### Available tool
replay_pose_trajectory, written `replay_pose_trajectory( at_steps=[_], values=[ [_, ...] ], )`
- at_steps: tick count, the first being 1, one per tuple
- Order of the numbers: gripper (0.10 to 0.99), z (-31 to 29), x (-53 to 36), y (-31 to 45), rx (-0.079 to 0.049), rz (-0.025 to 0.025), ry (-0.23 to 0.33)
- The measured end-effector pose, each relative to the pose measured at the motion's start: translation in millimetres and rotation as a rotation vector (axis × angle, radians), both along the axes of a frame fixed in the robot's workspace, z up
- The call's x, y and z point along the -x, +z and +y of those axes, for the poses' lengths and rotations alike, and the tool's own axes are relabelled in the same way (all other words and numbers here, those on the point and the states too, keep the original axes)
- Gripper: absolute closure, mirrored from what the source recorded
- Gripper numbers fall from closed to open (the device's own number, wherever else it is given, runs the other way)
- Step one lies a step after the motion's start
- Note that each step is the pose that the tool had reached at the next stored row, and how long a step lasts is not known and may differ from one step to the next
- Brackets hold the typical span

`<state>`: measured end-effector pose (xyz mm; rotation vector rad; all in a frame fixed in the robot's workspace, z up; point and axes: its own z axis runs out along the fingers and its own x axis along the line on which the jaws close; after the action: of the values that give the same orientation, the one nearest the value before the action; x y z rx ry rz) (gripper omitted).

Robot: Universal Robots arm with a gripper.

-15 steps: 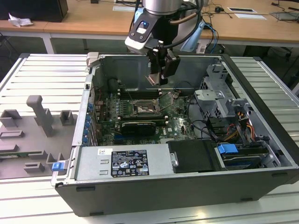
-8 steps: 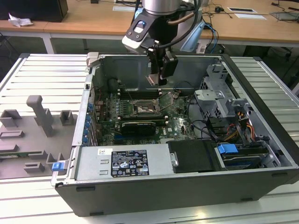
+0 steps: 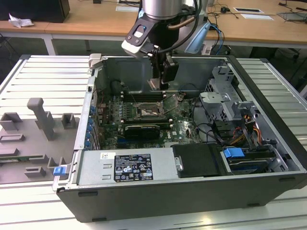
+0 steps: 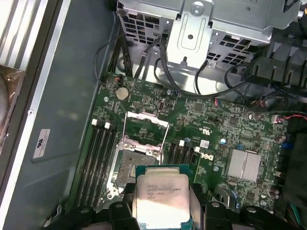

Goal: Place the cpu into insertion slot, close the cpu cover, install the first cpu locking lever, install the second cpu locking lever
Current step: 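Place the cpu into insertion slot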

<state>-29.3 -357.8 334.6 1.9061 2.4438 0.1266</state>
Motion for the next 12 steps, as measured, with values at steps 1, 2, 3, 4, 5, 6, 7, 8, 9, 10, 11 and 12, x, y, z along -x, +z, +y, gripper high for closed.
replay_pose_trajectory(
  at_steps=[1, 2, 3, 4, 5, 6, 7, 8, 9, 10, 11, 12],
  values=[
    [0.557, 0.0, 0.0, -0.5, 0.0, 0.0, 0.0],
    [0.557, 0.0, 0.0, -1.3, 0.0, 0.0, 0.0],
    [0.557, 0.0, 0.0, -1.9, 0.0, 0.0001, 0.0],
    [0.557, 0.0, 0.0, -2.2, 0.0, 0.0001, 0.0],
    [0.557, 0.0, 0.0, -2.5, 0.0, 0.0001, 0.0],
    [0.557, 0.0, 0.0, -2.7, 0.0, 0.0, 0.0],
    [0.557, 0.0, 0.0, -3.0, 0.0, 0.0, 0.0],
    [0.557, 0.0, 0.0, -3.2, 0.0, 0.0, 0.0],
    [0.557, 0.0, 0.0, -3.5, 0.0, 0.0, -0.001],
    [0.557, 0.0, 0.0, -3.8, 0.0, 0.0, -0.001],
    [0.557, 0.0, 0.0, -4.0, 0.0, 0.0, -0.001],
    [0.557, 0.0, 0.0, -4.3, 0.0, 0.0, -0.001]
  ],
)
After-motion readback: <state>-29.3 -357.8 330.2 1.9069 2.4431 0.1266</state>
